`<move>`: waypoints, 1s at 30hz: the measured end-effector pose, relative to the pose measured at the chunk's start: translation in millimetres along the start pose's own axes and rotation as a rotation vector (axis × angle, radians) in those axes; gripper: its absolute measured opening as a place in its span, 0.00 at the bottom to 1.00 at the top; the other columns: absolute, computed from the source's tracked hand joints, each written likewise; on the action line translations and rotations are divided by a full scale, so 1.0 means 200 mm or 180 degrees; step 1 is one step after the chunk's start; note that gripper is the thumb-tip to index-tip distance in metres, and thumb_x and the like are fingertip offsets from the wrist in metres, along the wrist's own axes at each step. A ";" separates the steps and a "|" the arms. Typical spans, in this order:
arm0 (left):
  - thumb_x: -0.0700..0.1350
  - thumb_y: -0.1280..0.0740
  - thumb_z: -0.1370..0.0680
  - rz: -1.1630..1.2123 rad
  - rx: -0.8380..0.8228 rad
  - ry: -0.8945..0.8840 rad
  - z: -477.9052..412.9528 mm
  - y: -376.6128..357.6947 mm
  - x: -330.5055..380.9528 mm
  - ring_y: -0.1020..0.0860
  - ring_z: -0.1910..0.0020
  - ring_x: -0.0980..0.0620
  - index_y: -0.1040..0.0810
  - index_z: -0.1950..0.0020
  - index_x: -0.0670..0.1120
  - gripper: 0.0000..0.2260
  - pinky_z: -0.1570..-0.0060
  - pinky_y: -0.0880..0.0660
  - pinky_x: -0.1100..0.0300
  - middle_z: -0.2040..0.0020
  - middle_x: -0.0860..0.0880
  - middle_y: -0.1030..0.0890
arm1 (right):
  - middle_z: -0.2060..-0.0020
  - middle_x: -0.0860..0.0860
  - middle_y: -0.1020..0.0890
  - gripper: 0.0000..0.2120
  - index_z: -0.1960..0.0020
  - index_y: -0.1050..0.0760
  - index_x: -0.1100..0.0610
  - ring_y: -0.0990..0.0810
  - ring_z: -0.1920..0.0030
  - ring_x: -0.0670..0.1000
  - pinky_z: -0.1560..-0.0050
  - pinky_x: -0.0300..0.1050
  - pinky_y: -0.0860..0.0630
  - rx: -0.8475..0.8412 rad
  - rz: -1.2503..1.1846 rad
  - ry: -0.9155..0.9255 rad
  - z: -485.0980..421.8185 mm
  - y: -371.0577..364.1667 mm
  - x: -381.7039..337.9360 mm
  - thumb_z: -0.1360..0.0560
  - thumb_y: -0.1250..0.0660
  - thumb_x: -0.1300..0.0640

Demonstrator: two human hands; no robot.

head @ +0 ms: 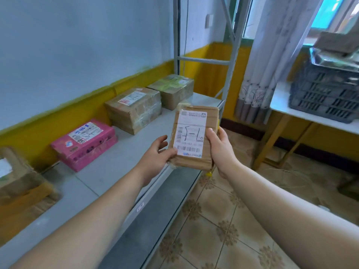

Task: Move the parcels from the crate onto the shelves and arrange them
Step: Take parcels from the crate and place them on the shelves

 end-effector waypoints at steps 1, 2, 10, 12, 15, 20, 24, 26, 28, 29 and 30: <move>0.49 0.33 0.22 -0.0013 -0.0024 0.0026 -0.07 0.00 0.01 0.28 0.33 0.50 0.39 0.24 0.51 0.28 0.31 0.31 0.48 0.29 0.51 0.30 | 0.48 0.46 0.15 0.23 0.28 0.34 0.47 0.14 0.54 0.45 0.47 0.51 0.19 -0.0002 0.0032 -0.0033 -0.06 -0.01 -0.01 0.21 0.37 0.43; 0.49 0.33 0.22 -0.0032 -0.0048 0.0043 -0.14 0.01 0.01 0.28 0.33 0.50 0.39 0.24 0.51 0.28 0.31 0.31 0.48 0.29 0.51 0.30 | 0.48 0.46 0.15 0.23 0.27 0.34 0.46 0.14 0.55 0.45 0.47 0.51 0.18 -0.0005 0.0065 -0.0069 -0.12 -0.02 -0.01 0.21 0.37 0.42; 0.52 0.32 0.22 -0.0314 0.0324 0.0338 -0.37 0.21 -0.08 0.30 0.31 0.49 0.39 0.24 0.51 0.30 0.31 0.32 0.47 0.28 0.51 0.32 | 0.50 0.45 0.17 0.17 0.32 0.32 0.46 0.17 0.55 0.45 0.62 0.40 0.24 -0.0426 0.0311 -0.0343 -0.47 -0.29 0.03 0.19 0.39 0.44; 0.53 0.33 0.22 -0.0401 0.0603 0.0513 -0.36 0.29 -0.14 0.31 0.31 0.50 0.39 0.24 0.51 0.28 0.31 0.33 0.49 0.28 0.51 0.32 | 0.50 0.45 0.17 0.18 0.31 0.32 0.47 0.17 0.54 0.46 0.59 0.42 0.21 -0.0717 0.0457 -0.0371 -0.54 -0.40 0.07 0.19 0.40 0.44; 0.54 0.41 0.18 -0.0545 0.1128 0.0785 -0.29 0.41 -0.25 0.32 0.30 0.50 0.37 0.24 0.49 0.23 0.31 0.37 0.55 0.27 0.50 0.32 | 0.46 0.46 0.18 0.21 0.28 0.35 0.47 0.17 0.51 0.49 0.46 0.51 0.20 -0.1228 0.0584 -0.0627 -0.61 -0.58 0.18 0.19 0.40 0.42; 0.55 0.43 0.17 -0.1000 0.1904 0.1584 -0.03 0.57 -0.54 0.34 0.27 0.47 0.35 0.25 0.43 0.24 0.33 0.40 0.60 0.26 0.46 0.33 | 0.40 0.52 0.21 0.26 0.27 0.40 0.49 0.20 0.44 0.55 0.37 0.58 0.24 -0.1938 0.0800 -0.1152 -0.63 -0.78 0.40 0.21 0.38 0.43; 0.58 0.37 0.21 -0.1930 0.2123 0.2292 0.24 0.64 -0.78 0.34 0.28 0.44 0.33 0.26 0.42 0.28 0.31 0.36 0.51 0.27 0.43 0.31 | 0.38 0.52 0.22 0.30 0.28 0.40 0.49 0.21 0.41 0.58 0.36 0.61 0.26 -0.2280 0.1315 -0.1192 -0.62 -0.86 0.49 0.24 0.41 0.36; 0.61 0.39 0.22 -0.2313 0.2031 0.2606 0.36 0.64 -0.87 0.36 0.28 0.44 0.33 0.27 0.46 0.28 0.32 0.35 0.47 0.27 0.45 0.32 | 0.35 0.54 0.24 0.29 0.27 0.38 0.53 0.24 0.37 0.60 0.33 0.59 0.29 -0.2408 0.1687 -0.0967 -0.63 -0.88 0.48 0.21 0.43 0.37; 0.63 0.42 0.21 -0.2457 0.1925 0.2820 0.45 0.61 -0.92 0.42 0.25 0.45 0.36 0.26 0.50 0.28 0.30 0.38 0.47 0.23 0.47 0.39 | 0.30 0.58 0.30 0.29 0.25 0.40 0.56 0.31 0.31 0.60 0.29 0.54 0.35 -0.2435 0.2080 -0.0303 -0.68 -0.87 0.43 0.20 0.42 0.40; 0.63 0.42 0.21 -0.2531 0.1890 0.2872 0.48 0.61 -0.93 0.45 0.24 0.46 0.39 0.24 0.52 0.28 0.29 0.40 0.47 0.22 0.48 0.43 | 0.26 0.59 0.35 0.31 0.23 0.43 0.56 0.36 0.27 0.59 0.27 0.52 0.40 -0.2469 0.2277 0.0181 -0.70 -0.86 0.37 0.20 0.41 0.42; 0.63 0.43 0.21 -0.2625 0.1865 0.2901 0.49 0.61 -0.94 0.47 0.23 0.46 0.41 0.23 0.54 0.28 0.29 0.41 0.46 0.21 0.49 0.46 | 0.23 0.57 0.41 0.34 0.21 0.46 0.55 0.43 0.23 0.57 0.25 0.52 0.44 -0.2562 0.2483 0.0746 -0.72 -0.85 0.31 0.20 0.40 0.42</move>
Point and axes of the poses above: each hand's wrist, its own z-axis away from the middle knuckle, its own y-axis out of the back of the hand, x = y × z, the point moved 8 cm from there along -z, towards the middle knuckle
